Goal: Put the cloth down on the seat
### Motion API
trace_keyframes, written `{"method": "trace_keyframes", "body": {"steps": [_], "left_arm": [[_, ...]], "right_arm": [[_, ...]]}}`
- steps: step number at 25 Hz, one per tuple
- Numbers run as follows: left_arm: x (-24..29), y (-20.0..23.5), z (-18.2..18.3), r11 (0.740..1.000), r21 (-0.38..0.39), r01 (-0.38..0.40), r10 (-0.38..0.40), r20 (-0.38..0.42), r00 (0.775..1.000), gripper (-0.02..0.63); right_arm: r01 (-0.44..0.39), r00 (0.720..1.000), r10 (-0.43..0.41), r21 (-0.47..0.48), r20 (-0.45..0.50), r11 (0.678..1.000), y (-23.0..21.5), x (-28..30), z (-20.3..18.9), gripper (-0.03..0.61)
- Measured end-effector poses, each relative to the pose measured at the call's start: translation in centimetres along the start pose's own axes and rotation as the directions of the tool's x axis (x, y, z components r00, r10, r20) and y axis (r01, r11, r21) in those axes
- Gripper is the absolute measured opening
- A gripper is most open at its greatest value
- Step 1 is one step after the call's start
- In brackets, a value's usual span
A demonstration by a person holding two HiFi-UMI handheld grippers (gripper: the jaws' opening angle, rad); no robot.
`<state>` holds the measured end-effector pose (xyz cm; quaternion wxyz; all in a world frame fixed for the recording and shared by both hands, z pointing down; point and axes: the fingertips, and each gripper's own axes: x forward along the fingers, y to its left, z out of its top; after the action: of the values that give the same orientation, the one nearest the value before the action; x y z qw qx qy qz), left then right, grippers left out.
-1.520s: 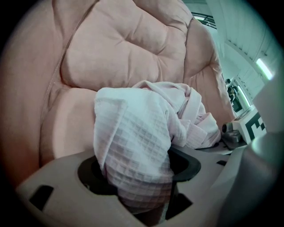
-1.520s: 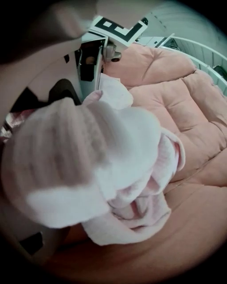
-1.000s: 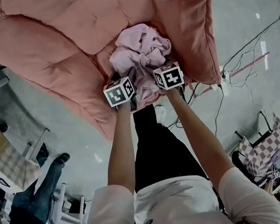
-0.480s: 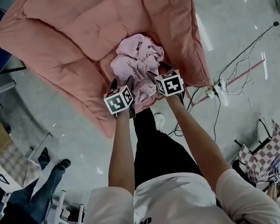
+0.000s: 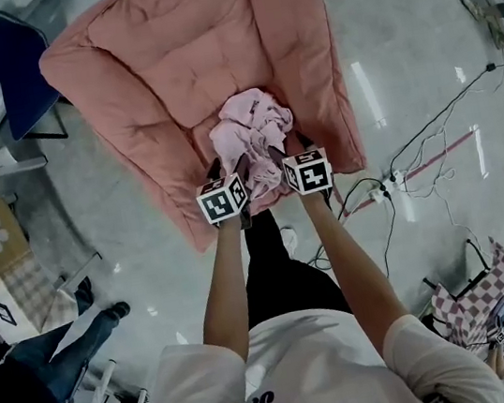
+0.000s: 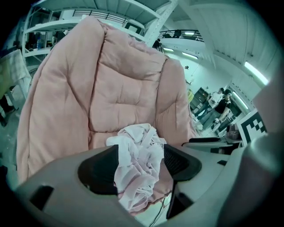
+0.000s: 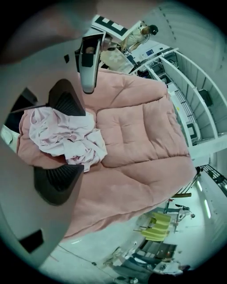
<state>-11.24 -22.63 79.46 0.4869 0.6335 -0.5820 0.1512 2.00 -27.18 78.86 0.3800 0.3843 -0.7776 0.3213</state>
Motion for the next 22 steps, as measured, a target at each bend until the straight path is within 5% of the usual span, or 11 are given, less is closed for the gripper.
{"method": "trace_keyframes", "body": {"steps": [15, 20, 22], "left_arm": [[-12.0, -5.6, 3.8, 0.997, 0.076, -0.015, -0.002, 0.215, 0.977, 0.269], [-16.7, -8.4, 5.9, 0.989, 0.147, -0.020, -0.026, 0.301, 0.953, 0.245], [-18.7, -9.7, 7.0, 0.986, 0.164, -0.004, -0.053, 0.343, 0.938, 0.226]], "right_arm": [[0.025, 0.967, -0.005, -0.078, 0.255, 0.997, 3.5, -13.2, 5.2, 0.345], [0.044, 0.926, 0.004, -0.118, 0.377, 0.992, 5.2, -19.1, 7.9, 0.216], [0.035, 0.907, 0.020, -0.121, 0.421, 0.992, 5.9, -21.3, 9.0, 0.215]]}}
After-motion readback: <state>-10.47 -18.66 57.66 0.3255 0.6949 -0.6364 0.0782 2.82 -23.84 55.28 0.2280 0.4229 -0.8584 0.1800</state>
